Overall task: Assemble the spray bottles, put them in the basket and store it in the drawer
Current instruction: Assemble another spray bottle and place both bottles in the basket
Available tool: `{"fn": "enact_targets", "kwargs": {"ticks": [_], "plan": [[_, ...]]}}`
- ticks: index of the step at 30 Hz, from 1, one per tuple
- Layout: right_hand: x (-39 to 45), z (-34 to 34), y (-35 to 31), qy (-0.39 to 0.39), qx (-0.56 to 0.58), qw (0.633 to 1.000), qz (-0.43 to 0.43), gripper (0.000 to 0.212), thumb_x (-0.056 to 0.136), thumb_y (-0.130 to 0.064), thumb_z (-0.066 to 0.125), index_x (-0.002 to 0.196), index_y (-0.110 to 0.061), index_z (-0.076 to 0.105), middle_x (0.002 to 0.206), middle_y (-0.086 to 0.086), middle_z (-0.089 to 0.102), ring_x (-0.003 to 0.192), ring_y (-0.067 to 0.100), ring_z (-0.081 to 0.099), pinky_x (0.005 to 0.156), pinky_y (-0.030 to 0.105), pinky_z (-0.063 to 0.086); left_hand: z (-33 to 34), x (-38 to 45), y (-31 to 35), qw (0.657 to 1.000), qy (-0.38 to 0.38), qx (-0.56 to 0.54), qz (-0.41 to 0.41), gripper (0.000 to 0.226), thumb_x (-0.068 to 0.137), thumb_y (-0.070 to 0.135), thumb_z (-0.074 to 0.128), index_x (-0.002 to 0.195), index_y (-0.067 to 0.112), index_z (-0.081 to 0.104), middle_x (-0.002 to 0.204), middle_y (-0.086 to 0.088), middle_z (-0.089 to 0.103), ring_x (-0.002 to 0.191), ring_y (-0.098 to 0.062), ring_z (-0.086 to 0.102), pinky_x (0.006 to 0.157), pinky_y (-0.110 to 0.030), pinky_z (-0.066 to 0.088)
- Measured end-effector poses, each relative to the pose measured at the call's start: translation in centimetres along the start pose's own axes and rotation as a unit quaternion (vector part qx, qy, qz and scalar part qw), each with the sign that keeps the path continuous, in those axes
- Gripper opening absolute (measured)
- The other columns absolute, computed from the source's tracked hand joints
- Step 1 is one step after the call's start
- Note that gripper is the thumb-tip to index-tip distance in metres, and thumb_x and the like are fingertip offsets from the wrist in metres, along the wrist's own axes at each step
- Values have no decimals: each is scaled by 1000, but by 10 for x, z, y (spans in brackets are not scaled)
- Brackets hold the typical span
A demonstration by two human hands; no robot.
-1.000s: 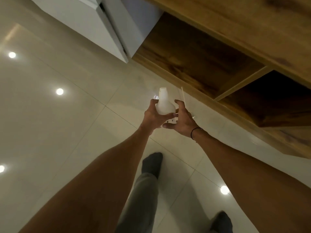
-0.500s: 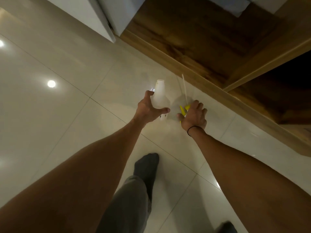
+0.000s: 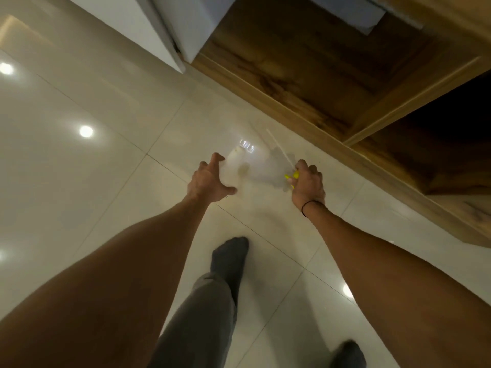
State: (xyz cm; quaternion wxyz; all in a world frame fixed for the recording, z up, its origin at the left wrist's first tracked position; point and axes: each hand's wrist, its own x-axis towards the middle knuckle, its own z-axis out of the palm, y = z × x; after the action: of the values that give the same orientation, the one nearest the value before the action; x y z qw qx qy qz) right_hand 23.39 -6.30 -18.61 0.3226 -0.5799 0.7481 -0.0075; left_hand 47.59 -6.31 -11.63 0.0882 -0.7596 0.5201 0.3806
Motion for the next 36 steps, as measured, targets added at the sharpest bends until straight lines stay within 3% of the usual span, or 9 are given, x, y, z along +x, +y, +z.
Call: {"fn": "enact_targets", "kwargs": {"ticks": [4, 8, 14, 23, 29, 33, 36], "plan": [[-30, -39, 6, -26, -89, 989, -116, 19, 108, -34, 42, 116, -18, 48, 114, 11, 47, 106, 30, 48, 62, 40, 40, -14, -33, 1, 998, 5, 69, 0, 95, 75, 37, 91, 149, 27, 32, 135, -16, 51, 120, -40, 59, 91, -52, 57], [-54, -79, -4, -45, -133, 978, -155, 24, 110, -40, 29, 114, -23, 47, 111, 8, 44, 103, 29, 44, 61, 40, 44, -35, -64, 20, 994, 10, 104, 13, 93, 76, 32, 91, 149, 28, 32, 136, -15, 49, 121, -39, 58, 87, -49, 58], [-85, -137, -21, -34, -165, 972, -164, 24, 110, -38, 31, 118, -25, 49, 114, 8, 44, 105, 28, 44, 62, 39, 42, -72, -104, 41, 990, 25, 130, 49, 90, 81, 26, 88, 150, 27, 31, 139, -15, 46, 123, -37, 55, 79, -42, 56], [-131, -223, -45, -27, -192, 962, -190, 20, 109, -38, 32, 114, -29, 48, 115, 5, 44, 107, 25, 44, 64, 39, 43, -137, -165, 69, 990, 38, 124, 59, 86, 81, 24, 88, 147, 29, 32, 138, -13, 46, 123, -34, 55, 82, -45, 61], [-156, -280, -70, -9, -188, 962, -200, 21, 109, -38, 32, 115, -30, 50, 118, 7, 47, 105, 24, 46, 68, 44, 56, -175, -203, 91, 985, 43, 135, 103, 88, 80, 25, 89, 147, 31, 32, 140, -11, 47, 128, -33, 54, 87, -48, 62], [-161, -315, -78, 14, -195, 963, -187, 21, 109, -37, 35, 118, -29, 52, 120, 9, 48, 106, 26, 45, 61, 36, 43, -196, -218, 106, 989, 58, 106, 86, 86, 80, 25, 89, 146, 29, 34, 140, -12, 47, 127, -33, 55, 87, -46, 61], [-162, -338, -81, 11, -206, 962, -178, 19, 109, -37, 36, 117, -30, 52, 121, 9, 47, 108, 27, 45, 63, 37, 41, -210, -223, 117, 989, 67, 99, 92, 87, 79, 25, 89, 147, 29, 34, 141, -13, 48, 129, -34, 55, 89, -48, 61]]}}
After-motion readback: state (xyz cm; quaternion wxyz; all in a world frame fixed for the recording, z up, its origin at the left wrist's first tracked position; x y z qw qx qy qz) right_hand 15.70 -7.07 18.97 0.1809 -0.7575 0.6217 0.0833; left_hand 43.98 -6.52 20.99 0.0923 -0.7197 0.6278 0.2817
